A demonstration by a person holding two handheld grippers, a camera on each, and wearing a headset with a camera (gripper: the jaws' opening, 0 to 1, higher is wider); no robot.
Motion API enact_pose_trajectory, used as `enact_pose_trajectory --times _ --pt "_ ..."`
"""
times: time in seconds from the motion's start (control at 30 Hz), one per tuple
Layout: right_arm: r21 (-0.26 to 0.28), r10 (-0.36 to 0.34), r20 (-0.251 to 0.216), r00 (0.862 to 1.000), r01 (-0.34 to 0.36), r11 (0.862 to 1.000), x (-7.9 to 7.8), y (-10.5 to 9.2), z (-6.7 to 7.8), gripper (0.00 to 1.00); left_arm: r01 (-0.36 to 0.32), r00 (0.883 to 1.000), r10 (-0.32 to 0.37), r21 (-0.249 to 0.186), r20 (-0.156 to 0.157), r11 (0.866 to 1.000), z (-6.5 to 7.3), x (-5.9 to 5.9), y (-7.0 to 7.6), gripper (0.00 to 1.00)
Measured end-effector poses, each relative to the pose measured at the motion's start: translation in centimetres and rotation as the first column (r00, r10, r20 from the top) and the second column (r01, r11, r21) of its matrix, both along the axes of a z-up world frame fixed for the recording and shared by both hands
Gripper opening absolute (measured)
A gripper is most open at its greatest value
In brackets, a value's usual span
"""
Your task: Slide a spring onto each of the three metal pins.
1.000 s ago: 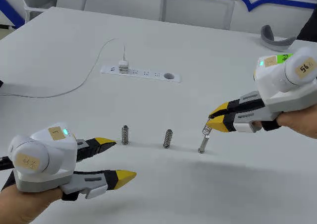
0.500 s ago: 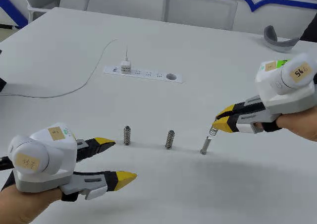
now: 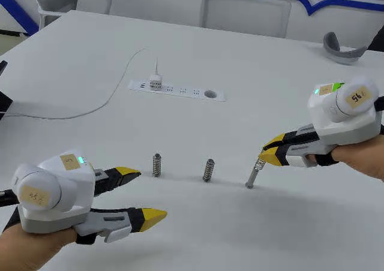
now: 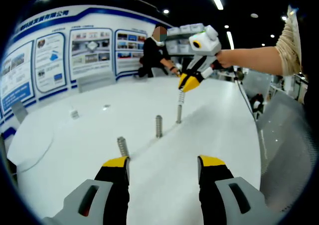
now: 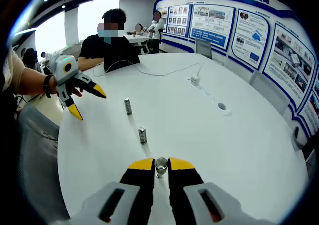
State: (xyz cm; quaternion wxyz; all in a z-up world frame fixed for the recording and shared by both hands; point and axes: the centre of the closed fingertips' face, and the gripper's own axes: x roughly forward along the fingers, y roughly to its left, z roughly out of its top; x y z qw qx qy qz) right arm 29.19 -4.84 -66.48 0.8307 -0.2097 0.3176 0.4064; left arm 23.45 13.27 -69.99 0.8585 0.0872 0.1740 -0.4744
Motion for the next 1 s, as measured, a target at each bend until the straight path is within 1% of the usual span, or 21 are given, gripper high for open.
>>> enact_pose_trajectory --times 0.47,1.0 --pt "0.005 -0.012 -0.013 1.000 0.012 1.000 0.3 0.0 -1.1 0.12 -0.003 1.000 0.003 0.000 0.000 1.000 0.0 0.2 0.1 0.55" --pt "0.006 -0.024 -0.039 0.999 0.024 1.000 0.6 0.4 -3.3 0.12 -0.002 1.000 0.002 0.003 -0.004 1.000 -0.1 0.2 0.0 0.55"
